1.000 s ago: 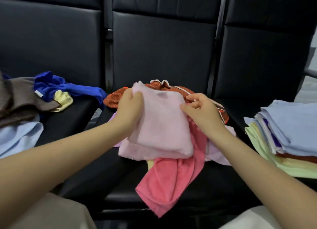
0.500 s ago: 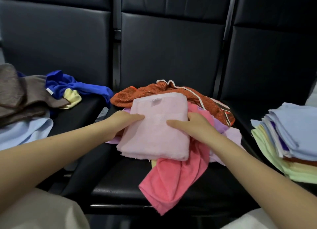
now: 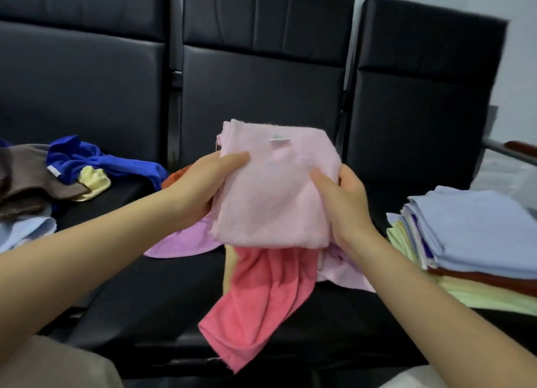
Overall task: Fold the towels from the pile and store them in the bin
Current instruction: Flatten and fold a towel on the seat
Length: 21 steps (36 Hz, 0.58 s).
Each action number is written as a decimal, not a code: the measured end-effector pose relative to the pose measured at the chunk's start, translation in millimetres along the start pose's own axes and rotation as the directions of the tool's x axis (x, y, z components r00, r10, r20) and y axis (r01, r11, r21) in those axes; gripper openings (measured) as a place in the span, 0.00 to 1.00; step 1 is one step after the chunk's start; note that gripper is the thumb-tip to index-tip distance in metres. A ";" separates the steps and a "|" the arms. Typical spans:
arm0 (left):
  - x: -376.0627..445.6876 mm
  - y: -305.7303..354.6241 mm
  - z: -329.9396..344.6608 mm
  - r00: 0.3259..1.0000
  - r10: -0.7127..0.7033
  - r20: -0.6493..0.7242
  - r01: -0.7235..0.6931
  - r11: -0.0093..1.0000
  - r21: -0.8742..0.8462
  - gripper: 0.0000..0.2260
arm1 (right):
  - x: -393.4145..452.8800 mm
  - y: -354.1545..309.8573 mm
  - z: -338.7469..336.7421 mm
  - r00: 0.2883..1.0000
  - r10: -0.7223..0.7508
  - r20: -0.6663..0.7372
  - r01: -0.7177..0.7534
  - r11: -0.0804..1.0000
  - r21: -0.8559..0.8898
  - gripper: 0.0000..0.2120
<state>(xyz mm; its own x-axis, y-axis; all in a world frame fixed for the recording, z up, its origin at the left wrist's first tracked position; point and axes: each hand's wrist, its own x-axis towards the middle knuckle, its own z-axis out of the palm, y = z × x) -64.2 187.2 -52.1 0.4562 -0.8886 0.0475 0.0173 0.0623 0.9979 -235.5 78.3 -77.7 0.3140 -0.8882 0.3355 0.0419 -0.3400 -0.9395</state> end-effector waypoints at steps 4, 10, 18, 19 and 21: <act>8.6 -2.1 41.0 1.000 -0.015 0.016 0.016 0.996 -0.092 0.09 | 10.5 -16.3 -34.5 1.000 -0.026 0.013 0.027 0.995 -0.097 0.00; 36.9 2.9 127.1 0.989 0.062 0.134 -0.049 0.995 -0.092 0.11 | 38.4 -43.8 -122.4 0.990 0.112 -0.081 -0.126 0.972 -0.199 0.05; 61.0 -0.4 266.3 0.946 0.020 0.323 0.016 0.994 -0.109 0.10 | 69.2 -55.5 -264.2 0.957 0.066 -0.284 -0.218 0.806 -0.550 0.12; 59.9 -7.5 279.8 0.944 -0.016 0.330 0.037 0.998 -0.055 0.16 | 67.0 -45.0 -279.3 0.942 0.138 -0.307 -0.298 0.767 -0.568 0.19; 53.2 -23.2 298.3 0.942 -0.116 0.314 0.110 0.993 0.038 0.25 | 55.8 -23.0 -303.3 0.895 0.317 -0.314 -0.444 0.710 -0.546 0.32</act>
<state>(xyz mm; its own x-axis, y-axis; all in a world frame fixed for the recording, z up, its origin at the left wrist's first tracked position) -305.7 2.9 -59.7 0.1481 -0.9873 -0.0572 0.0333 -0.0528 0.9980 -506.6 -57.2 -16.2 -0.0040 -0.9997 0.0241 -0.6276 -0.0162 -0.7783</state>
